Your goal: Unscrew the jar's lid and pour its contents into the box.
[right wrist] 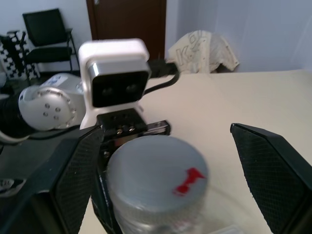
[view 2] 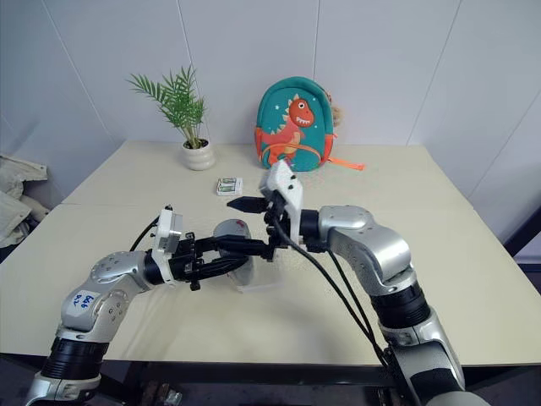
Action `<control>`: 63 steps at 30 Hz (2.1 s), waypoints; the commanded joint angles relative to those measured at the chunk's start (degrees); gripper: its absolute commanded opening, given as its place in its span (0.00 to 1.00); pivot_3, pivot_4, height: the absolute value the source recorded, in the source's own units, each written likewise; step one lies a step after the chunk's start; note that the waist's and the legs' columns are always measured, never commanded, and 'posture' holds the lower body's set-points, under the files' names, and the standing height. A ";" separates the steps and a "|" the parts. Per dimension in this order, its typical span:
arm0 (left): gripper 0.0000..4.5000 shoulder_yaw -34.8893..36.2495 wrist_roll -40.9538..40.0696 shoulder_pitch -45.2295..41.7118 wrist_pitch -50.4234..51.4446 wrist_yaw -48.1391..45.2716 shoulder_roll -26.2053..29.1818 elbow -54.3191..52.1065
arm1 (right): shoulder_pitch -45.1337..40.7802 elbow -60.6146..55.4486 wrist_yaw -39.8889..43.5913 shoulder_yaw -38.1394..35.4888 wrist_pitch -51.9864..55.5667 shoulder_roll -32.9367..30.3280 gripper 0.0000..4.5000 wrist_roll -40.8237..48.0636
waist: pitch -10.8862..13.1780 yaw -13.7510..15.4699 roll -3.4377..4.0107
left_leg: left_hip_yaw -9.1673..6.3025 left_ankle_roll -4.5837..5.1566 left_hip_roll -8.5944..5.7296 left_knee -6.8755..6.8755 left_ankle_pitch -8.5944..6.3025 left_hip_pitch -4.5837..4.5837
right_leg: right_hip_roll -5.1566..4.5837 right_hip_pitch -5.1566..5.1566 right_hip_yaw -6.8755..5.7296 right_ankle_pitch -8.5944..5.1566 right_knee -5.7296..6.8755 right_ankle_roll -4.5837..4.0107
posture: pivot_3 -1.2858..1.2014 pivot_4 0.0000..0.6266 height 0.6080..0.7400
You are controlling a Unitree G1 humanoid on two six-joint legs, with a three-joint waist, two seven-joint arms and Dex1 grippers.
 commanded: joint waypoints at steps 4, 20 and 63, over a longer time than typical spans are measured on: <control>0.46 0.61 -1.05 -1.04 -0.02 -0.25 0.38 -1.02 | -2.47 1.92 1.09 0.48 -1.16 0.21 0.98 -1.71 | 0.00 -0.05 0.00 | 0.00 0.00 0.00 0.00 0.00 0.01 | 0.01 0.00 0.00 0.00 0.02 0.00 | 0.52 0.24 1.00; 0.46 0.57 -1.07 -0.62 -0.36 -0.21 0.12 -1.06 | -1.67 3.51 3.04 -5.57 2.76 -2.91 0.98 2.83 | 0.00 -0.01 0.00 | 0.00 0.00 0.00 0.00 0.00 0.00 | 0.00 0.00 0.00 0.00 0.00 0.00 | 0.52 0.24 1.00; 0.46 0.33 -0.71 -1.16 -0.89 -0.16 -0.09 -0.40 | -4.04 0.87 2.64 -5.65 7.01 1.51 0.98 9.29 | 0.00 -0.03 0.00 | 0.00 0.00 0.00 0.01 0.00 0.01 | 0.00 0.00 0.00 0.00 0.03 0.00 | 0.52 0.24 1.00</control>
